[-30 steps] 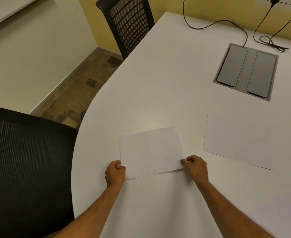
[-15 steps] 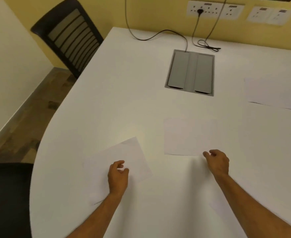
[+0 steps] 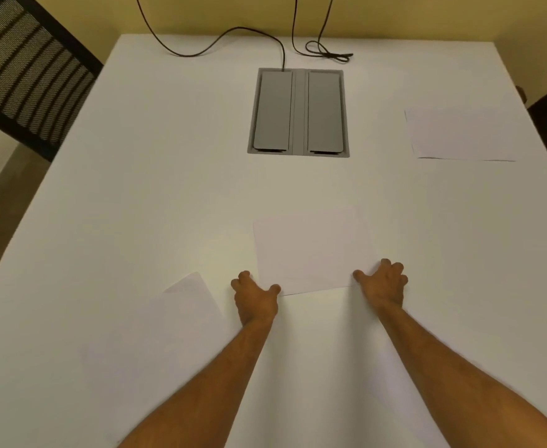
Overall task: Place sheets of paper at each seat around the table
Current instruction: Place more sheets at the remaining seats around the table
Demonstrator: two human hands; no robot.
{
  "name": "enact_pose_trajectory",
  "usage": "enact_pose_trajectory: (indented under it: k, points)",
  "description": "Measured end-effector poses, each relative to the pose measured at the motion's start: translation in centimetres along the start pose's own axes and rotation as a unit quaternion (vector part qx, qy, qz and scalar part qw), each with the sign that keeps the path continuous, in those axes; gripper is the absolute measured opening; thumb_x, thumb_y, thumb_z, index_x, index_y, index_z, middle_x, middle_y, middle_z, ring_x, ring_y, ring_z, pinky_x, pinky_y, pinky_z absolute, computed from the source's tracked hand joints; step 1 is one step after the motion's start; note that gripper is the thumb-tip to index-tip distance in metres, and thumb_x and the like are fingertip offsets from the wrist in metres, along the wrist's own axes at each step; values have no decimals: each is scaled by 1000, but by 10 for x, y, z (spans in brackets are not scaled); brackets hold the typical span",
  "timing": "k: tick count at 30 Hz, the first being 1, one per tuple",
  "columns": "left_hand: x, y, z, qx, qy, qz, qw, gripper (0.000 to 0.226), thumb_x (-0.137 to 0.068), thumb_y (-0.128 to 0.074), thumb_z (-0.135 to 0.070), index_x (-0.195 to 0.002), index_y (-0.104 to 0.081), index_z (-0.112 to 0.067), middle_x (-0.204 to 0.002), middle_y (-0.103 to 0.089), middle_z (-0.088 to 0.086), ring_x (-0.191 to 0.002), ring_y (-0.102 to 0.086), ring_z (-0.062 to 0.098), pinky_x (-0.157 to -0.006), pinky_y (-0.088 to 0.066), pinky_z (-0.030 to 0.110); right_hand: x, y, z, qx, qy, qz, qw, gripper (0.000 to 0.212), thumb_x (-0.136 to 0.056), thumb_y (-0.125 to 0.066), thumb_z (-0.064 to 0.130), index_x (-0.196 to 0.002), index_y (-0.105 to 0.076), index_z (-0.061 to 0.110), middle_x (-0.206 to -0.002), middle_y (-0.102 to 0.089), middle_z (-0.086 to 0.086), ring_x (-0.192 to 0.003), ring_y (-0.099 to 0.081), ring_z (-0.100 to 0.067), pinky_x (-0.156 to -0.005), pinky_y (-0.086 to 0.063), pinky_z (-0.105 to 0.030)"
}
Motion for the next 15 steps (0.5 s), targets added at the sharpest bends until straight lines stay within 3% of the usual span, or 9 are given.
enact_pose_trajectory:
  k: [3,8,11,15]
  points:
    - [-4,-11,-9,-50,4,-6,999,76,-80,-80,-14,-140,-34,-9,-136,-39,14,-113,-60,38,-85,-56,45,-5,-7,0,-26,12,-11,1000,64,-82,-75,28,-133,-45,3,-135,-41,-18,-123,-41,-41,-94,-46,-50]
    - [-11,-15,-5,-70,7,-10,997,86,-80,-77,-3,-147,-25,-12,-137,-35,15,-106,-64,39,-84,-58,45,-7,-11,0,-170,3,-36,985,57,-84,-72,6,-134,-45,8,-137,-39,-15,-115,-54,-37,-97,-46,-43]
    - [-11,-11,-3,-42,11,-15,999,83,-81,-72,3,-148,-26,-13,-137,-38,14,-109,-62,39,-89,-56,45,-2,-10,0,-258,-14,-53,965,60,-85,-68,-3,-138,-43,11,-138,-43,-14,-118,-54,-32,-97,-47,-39]
    - [-5,-5,2,63,25,-8,998,78,-82,-64,11,-148,-33,-15,-140,-51,15,-121,-58,35,-99,-52,42,10,-1,3,-358,-75,-31,930,57,-86,-64,-3,-138,-48,13,-124,-56,-10,-103,-65,-34,-81,-53,-34]
Point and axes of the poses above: each hand's wrist, its own x-axis away from the middle knuckle, its own y-axis out of the back of the hand, z = x × y, the point moved 4 cm from there along -x, towards the middle knuckle
